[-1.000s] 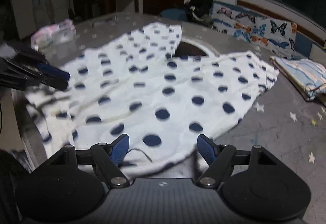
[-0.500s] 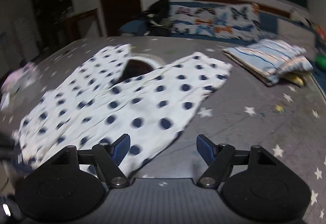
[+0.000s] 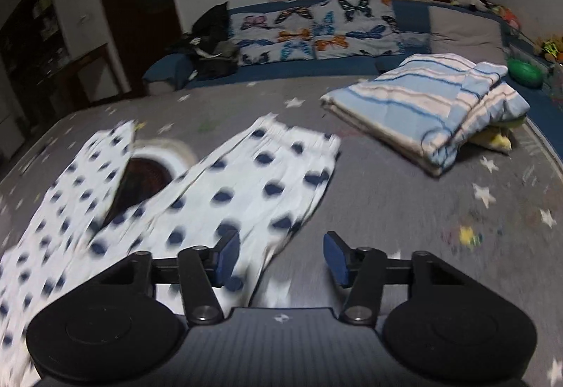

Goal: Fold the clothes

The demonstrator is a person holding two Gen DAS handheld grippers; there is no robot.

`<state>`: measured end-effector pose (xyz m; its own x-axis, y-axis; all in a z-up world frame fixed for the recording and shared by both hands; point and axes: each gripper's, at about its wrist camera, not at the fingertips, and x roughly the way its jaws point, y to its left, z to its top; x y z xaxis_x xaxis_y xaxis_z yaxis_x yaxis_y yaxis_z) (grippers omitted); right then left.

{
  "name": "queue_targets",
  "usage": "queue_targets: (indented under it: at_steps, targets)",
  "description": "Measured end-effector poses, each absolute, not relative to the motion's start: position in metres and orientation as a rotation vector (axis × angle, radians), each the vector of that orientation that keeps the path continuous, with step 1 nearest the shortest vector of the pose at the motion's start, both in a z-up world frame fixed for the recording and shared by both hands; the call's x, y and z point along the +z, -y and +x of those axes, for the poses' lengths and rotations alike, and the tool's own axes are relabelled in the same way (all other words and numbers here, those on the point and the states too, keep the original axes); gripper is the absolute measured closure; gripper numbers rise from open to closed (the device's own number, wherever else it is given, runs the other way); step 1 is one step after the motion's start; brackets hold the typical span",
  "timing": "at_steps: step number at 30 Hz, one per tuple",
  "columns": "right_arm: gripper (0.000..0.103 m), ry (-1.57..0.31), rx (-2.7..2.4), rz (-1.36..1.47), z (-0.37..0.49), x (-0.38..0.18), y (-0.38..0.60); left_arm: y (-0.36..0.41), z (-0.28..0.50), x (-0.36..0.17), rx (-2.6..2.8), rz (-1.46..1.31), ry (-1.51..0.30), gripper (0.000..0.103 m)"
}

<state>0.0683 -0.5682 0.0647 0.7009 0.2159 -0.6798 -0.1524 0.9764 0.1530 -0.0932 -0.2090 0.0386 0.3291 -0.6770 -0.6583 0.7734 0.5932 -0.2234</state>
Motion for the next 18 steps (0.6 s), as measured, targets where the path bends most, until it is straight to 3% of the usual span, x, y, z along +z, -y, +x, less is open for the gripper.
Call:
queue_targets:
  at_steps: [12,18]
  targets:
    - [0.054,-0.774,0.070,0.110,0.167,0.045,0.571,0.184,-0.076,0.048,-0.929,-0.071,-0.822,0.091]
    - [0.071,-0.782,0.029,0.084,0.178,0.035,0.562,0.179,-0.075,0.049,-0.926,-0.090,-0.825,0.091]
